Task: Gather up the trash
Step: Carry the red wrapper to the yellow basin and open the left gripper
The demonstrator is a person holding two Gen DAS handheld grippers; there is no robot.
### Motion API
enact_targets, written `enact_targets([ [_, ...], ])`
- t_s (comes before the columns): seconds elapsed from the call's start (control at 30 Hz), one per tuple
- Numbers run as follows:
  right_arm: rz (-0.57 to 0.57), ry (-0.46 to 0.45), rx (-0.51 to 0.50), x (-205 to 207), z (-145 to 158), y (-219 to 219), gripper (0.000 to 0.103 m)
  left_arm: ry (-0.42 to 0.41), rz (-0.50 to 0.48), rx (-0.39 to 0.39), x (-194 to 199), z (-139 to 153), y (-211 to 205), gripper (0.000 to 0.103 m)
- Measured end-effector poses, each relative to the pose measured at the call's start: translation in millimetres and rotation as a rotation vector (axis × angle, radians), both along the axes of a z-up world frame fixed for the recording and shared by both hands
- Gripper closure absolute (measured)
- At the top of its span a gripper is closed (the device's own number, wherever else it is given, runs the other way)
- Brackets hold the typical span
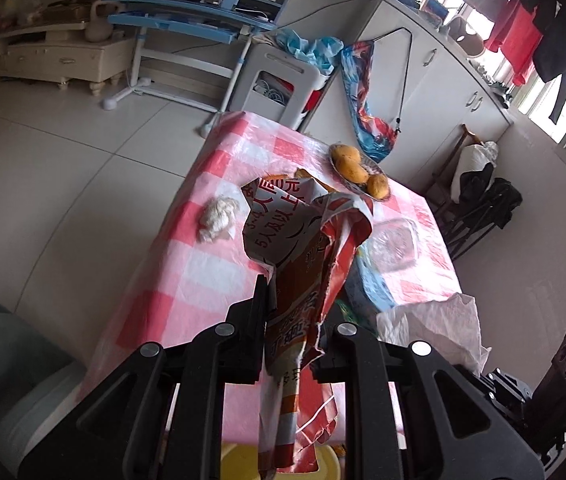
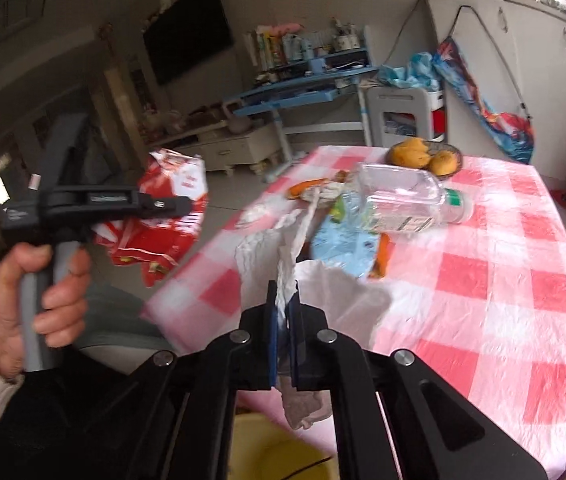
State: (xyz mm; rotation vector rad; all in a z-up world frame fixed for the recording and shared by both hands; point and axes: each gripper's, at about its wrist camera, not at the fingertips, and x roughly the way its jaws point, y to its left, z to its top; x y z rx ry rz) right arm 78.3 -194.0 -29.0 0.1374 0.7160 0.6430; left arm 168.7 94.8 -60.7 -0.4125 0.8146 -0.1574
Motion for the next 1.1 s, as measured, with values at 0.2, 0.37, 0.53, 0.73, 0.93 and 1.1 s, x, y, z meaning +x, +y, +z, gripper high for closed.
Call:
enact_targets([
  [0.2,0.127,0.129,0.082,-18,-3,-3,0.098,0.035,-0.031,-0.107,-13,-9,2,0.087],
  [0.37,0.269,0.188,0.005,-44,-14,20,0.098,0.051,-0.044,-0.119,-25,-15,-3,0.087],
  [0.53,0.356,0.227,-0.123,-62,-34,43,0.097,0.068,-0.068,-0.088,-38,-19,-17,0.087],
  [0.73,0.279,0.195,-0.11,-61,-30,33,0.035,0.124,-0.123,-0.02,-65,-37,-45,0.087],
  [0.93,0.178,0.156,-0.078,-58,-24,12,0.035,0.183,-0.166,0.036,-96,-55,-70,0.087],
  [1.1,0.081,0.121,-0.026,-50,-15,-8,0.03,0.261,-0.198,0.086,-123,-77,-88,0.086],
])
